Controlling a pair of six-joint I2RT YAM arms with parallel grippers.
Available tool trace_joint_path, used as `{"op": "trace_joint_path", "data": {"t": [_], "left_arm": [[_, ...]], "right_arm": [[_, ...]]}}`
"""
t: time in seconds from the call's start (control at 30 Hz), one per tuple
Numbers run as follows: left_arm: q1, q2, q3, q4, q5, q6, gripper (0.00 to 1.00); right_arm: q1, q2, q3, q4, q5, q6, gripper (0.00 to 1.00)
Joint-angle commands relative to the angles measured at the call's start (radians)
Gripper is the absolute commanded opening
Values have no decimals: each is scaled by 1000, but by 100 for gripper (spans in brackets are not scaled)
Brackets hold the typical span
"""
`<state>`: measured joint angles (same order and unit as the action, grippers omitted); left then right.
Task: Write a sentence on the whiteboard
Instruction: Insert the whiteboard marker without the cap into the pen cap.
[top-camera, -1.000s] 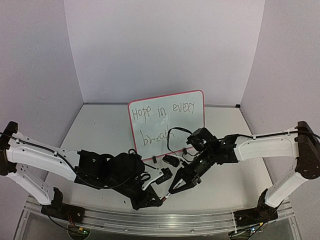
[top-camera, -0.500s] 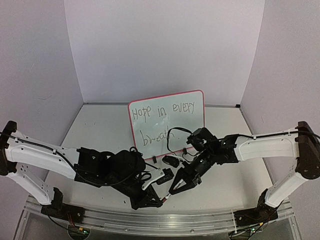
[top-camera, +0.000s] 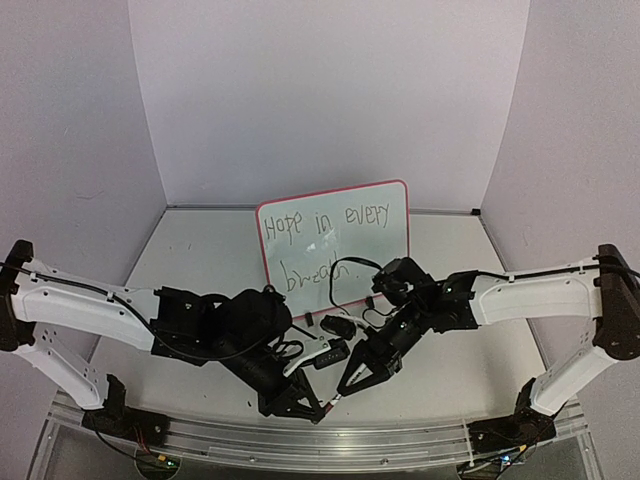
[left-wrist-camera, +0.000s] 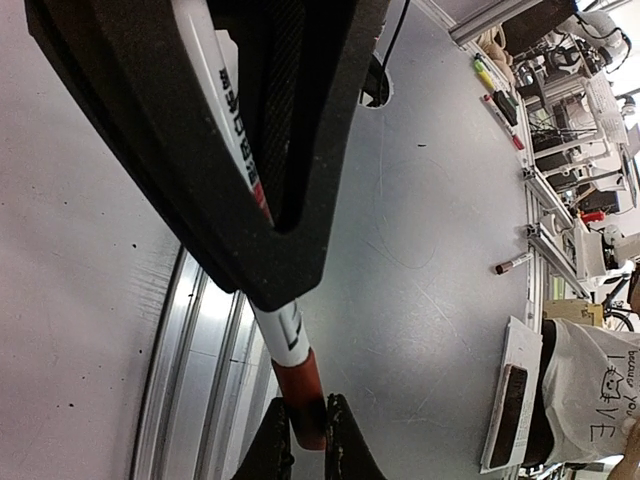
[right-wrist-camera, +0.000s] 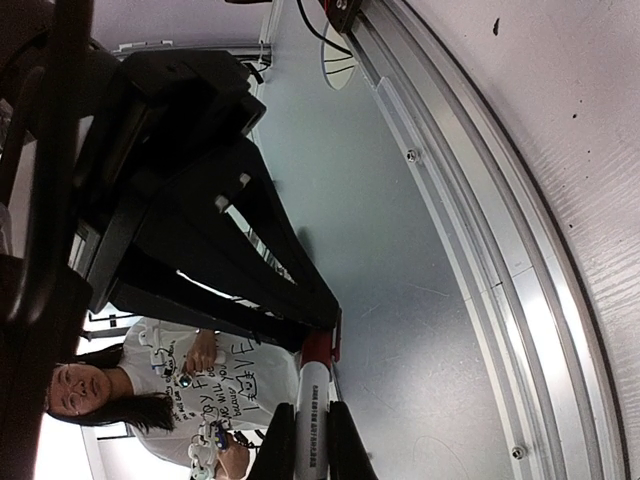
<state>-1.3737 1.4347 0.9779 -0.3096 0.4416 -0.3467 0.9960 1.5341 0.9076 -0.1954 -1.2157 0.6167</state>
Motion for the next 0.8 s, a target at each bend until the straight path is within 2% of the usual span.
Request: {"op": "trace_joint_path", "data": {"t": [0.0, 0.17, 0.37, 0.6, 0.77], "left_arm": [[47, -9, 119, 471, -54, 67, 0], [47, -12, 118, 375, -82, 101, 0], [48, -66, 95, 137, -187, 158, 2], [47, -128, 86, -96, -359, 194, 18], [47, -156, 74, -170, -469, 191, 37]], "right_arm": [[72, -2, 39, 100, -49, -22, 0], [71, -1, 27, 100, -27, -28, 0], [66, -11, 21, 100, 7, -38, 0], [-1, -30, -9, 102, 69, -47, 0], [-74, -67, -49, 125, 122, -44, 0]]}}
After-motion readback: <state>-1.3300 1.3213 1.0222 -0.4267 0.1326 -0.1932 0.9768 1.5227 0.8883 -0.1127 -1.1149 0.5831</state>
